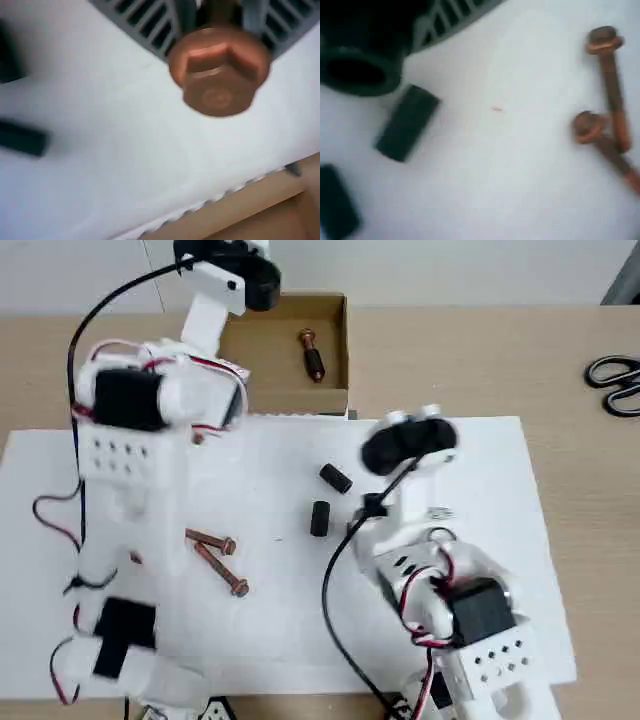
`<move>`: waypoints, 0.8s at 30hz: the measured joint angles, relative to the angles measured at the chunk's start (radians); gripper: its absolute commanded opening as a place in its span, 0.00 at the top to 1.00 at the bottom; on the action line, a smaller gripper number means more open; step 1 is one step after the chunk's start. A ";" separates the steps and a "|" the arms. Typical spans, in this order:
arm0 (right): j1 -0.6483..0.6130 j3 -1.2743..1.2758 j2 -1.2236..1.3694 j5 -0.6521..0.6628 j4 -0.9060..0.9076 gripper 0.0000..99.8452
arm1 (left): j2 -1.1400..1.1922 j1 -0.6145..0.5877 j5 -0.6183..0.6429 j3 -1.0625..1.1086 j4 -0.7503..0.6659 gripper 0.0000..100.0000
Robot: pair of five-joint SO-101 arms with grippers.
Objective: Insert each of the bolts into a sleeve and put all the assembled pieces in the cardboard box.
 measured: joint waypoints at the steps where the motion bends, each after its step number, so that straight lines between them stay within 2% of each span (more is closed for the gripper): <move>1: -0.023 0.000 0.000 0.000 -0.008 1.00 | -0.034 0.015 0.057 0.015 -0.005 0.99; 7: -0.106 0.000 0.000 0.003 -0.020 1.00 | -0.222 0.049 0.362 0.161 -0.017 0.99; 11: -0.120 0.000 -0.021 0.054 -0.020 1.00 | -0.370 0.049 0.494 0.322 -0.032 0.99; 14: -0.132 0.000 -0.103 0.095 -0.020 1.00 | -0.511 0.049 0.551 0.476 -0.098 0.99; 19: -0.144 0.083 -0.238 0.138 -0.020 1.00 | -0.809 0.049 0.618 0.821 -0.290 0.99; 24: -0.144 0.215 -0.315 0.146 -0.077 1.00 | -1.134 0.049 0.669 1.226 -0.574 0.99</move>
